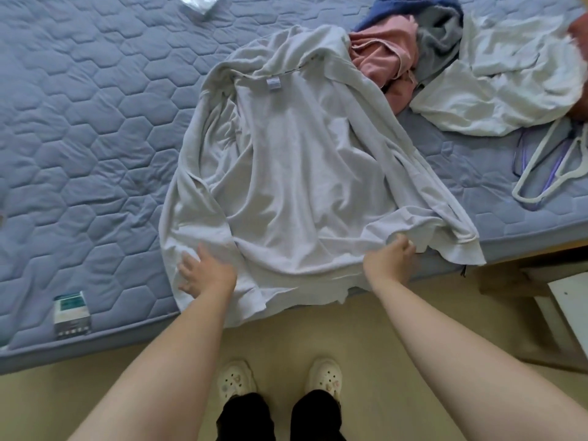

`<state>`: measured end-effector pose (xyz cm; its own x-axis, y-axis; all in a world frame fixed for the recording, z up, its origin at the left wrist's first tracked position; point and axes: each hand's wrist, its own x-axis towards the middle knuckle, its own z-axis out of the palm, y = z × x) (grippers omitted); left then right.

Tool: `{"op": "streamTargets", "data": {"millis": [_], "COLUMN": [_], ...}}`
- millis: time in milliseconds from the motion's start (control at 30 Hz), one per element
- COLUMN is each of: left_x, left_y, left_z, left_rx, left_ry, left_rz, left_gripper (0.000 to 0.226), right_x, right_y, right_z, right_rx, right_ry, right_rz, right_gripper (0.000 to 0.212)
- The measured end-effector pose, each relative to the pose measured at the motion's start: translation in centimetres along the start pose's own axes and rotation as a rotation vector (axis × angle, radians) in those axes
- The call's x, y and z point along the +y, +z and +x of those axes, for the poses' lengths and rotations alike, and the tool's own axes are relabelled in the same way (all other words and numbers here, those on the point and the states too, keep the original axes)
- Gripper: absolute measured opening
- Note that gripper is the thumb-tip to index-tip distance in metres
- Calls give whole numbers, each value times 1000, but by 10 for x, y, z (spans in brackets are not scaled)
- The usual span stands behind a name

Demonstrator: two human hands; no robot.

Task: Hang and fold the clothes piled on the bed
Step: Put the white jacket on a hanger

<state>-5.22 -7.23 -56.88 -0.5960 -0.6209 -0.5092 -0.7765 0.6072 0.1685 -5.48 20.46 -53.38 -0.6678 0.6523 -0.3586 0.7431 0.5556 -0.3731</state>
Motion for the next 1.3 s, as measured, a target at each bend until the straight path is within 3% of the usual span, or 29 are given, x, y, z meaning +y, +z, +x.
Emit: {"op": "streamTargets", "data": {"millis": [67,133,233,300,400,467,533,633,700,733,800,867,933,1000,1133,1200,1300], "left_x": [-22,-43,-61,-60,-43,-29,-20,-12,-6,-4,0,2,8,20,54,71,88], "left_y": [2,6,12,9,-10,-20,-27,-30,-32,-32,-31,-29,-18,-5,24,35,54], "left_z": [17,28,41,43,20,-3,-22,-37,-44,-47,-50,-48,-39,-33,-40,-48,-47], "left_rx": [-104,-172,-218,-237,-237,-272,-302,-311,-381,-450,-581,-603,-496,-408,-526,-568,-580], "left_ry": [-235,-300,-268,-234,109,398,610,793,872,898,873,721,556,425,176,33,-207], "left_rz": [-112,-159,-385,-552,-345,-259,-198,-123,-83,-82,-175,-316,-425,-460,-472,-550,-668], "left_gripper": [93,103,102,84,44,29,26,29,34,34,12,25,28,21,45,68,91], "right_x": [-5,-12,-19,-25,-43,-64,-88,-119,-132,-135,-137,-134,-132,-133,-131,-122,-104], "right_y": [23,44,63,65,63,59,56,58,61,62,60,49,23,-18,-86,-90,-79], "right_z": [-16,-32,-51,-61,-72,-73,-70,-65,-71,-73,-62,-29,9,41,91,108,116], "right_rx": [-85,-202,-355,-401,-471,-577,-752,-1004,-1084,-1063,-865,-635,-438,-216,296,324,43], "right_ry": [-167,-239,-252,-260,-180,-49,64,120,106,80,22,17,121,125,58,108,79], "right_rz": [-37,-16,54,84,216,363,423,271,94,-10,-84,57,211,213,262,229,134], "right_gripper": [56,52,42,36,16,12,24,53,46,35,13,5,31,38,40,41,40]}}
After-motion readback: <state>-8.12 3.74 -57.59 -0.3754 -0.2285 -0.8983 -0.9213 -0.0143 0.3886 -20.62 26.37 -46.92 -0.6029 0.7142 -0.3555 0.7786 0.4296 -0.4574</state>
